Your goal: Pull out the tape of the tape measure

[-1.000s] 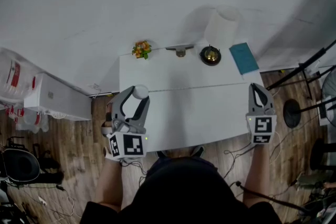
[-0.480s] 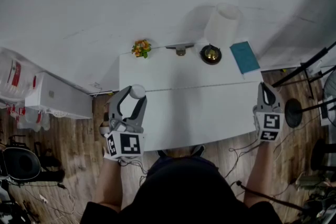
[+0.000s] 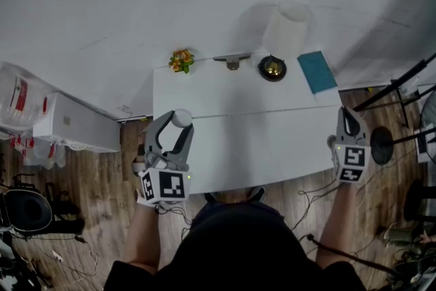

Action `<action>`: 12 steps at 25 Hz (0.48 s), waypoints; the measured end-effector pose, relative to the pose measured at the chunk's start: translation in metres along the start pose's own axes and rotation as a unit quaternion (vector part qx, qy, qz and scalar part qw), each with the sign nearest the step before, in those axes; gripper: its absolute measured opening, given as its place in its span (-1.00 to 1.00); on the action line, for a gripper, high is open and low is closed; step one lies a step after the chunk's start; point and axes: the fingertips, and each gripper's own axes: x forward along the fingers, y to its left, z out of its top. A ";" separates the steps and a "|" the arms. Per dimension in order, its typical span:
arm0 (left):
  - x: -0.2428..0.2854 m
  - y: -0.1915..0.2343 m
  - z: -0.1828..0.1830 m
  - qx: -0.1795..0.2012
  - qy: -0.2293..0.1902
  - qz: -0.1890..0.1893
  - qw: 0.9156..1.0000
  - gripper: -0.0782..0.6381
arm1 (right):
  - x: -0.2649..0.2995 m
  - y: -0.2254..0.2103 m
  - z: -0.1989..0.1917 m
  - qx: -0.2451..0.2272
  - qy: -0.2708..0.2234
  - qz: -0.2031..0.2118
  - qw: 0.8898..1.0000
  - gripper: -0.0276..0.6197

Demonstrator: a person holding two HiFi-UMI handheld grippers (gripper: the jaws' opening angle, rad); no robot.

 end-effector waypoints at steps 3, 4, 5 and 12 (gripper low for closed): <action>0.005 -0.007 0.001 0.001 0.002 -0.007 1.000 -0.19 | 0.000 -0.004 -0.007 0.002 0.005 0.000 1.000 -0.89; 0.006 -0.009 0.001 0.001 0.004 -0.010 1.000 -0.19 | 0.000 -0.006 -0.011 0.003 0.007 -0.001 1.000 -0.89; 0.008 -0.012 0.001 0.000 0.005 -0.013 1.000 -0.19 | 0.000 -0.008 -0.013 0.002 0.008 -0.001 1.000 -0.89; 0.030 -0.035 -0.003 -0.023 0.020 -0.032 0.999 -0.19 | 0.009 -0.008 -0.027 -0.004 0.022 0.014 1.000 -0.88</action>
